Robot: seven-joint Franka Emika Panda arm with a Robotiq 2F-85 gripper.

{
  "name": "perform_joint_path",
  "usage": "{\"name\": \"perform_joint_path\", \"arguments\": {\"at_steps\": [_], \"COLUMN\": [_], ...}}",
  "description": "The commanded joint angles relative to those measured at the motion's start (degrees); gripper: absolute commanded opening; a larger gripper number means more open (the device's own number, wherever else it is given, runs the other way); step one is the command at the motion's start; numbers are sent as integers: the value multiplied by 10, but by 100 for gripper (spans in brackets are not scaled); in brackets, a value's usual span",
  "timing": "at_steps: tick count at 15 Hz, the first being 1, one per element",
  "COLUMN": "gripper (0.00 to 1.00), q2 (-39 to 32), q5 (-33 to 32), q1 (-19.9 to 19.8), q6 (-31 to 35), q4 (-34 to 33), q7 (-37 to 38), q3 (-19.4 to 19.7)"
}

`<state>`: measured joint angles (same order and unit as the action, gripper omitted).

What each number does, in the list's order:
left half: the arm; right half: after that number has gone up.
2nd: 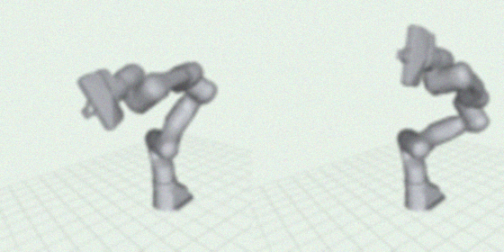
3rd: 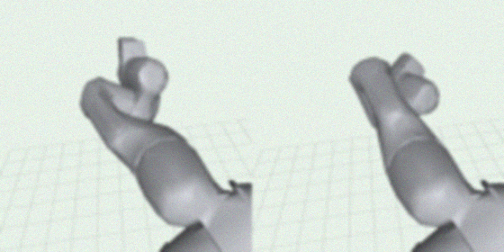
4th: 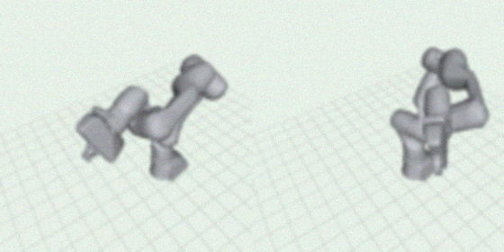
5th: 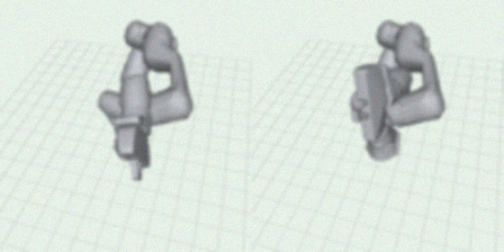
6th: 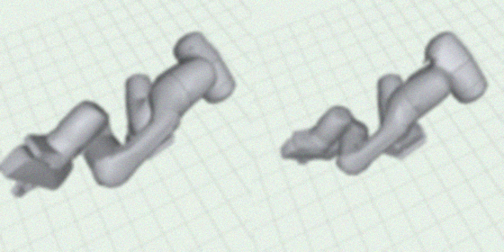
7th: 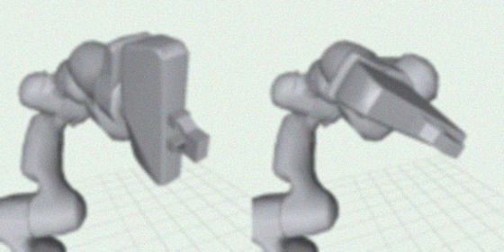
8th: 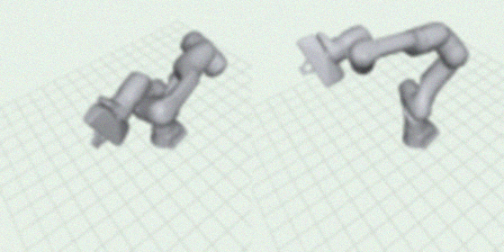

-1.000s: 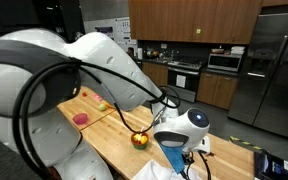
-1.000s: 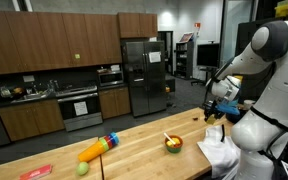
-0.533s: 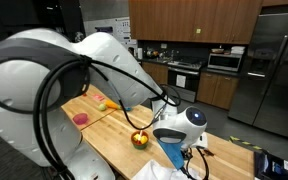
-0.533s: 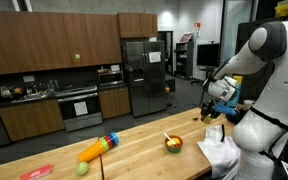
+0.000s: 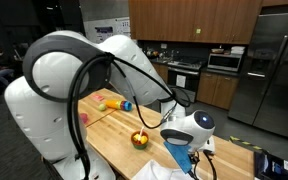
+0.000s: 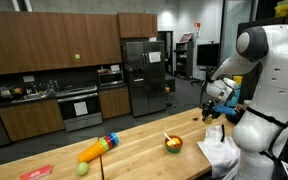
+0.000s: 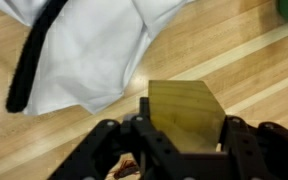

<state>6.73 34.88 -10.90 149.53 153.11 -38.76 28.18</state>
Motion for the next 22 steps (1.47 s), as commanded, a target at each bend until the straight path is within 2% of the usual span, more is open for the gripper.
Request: {"name": "perform_joint_path", "arguments": {"at_steps": [1,3,11,15,19,22], "gripper": [29,29,29,29,29,29], "q2": [0,-5,-65,-90,-102,-109], "q5": [-18,-34,-7,8,55,66], "q1": [2,0,-5,-3,1,7], "q6": [40,48,23,25,32,38], "q4": [-2,-6,-64,-85,-101,-109], "q7": [1,3,-18,-56,-135,-176], "q3": [-9,-12,6,4,-11,-26]}}
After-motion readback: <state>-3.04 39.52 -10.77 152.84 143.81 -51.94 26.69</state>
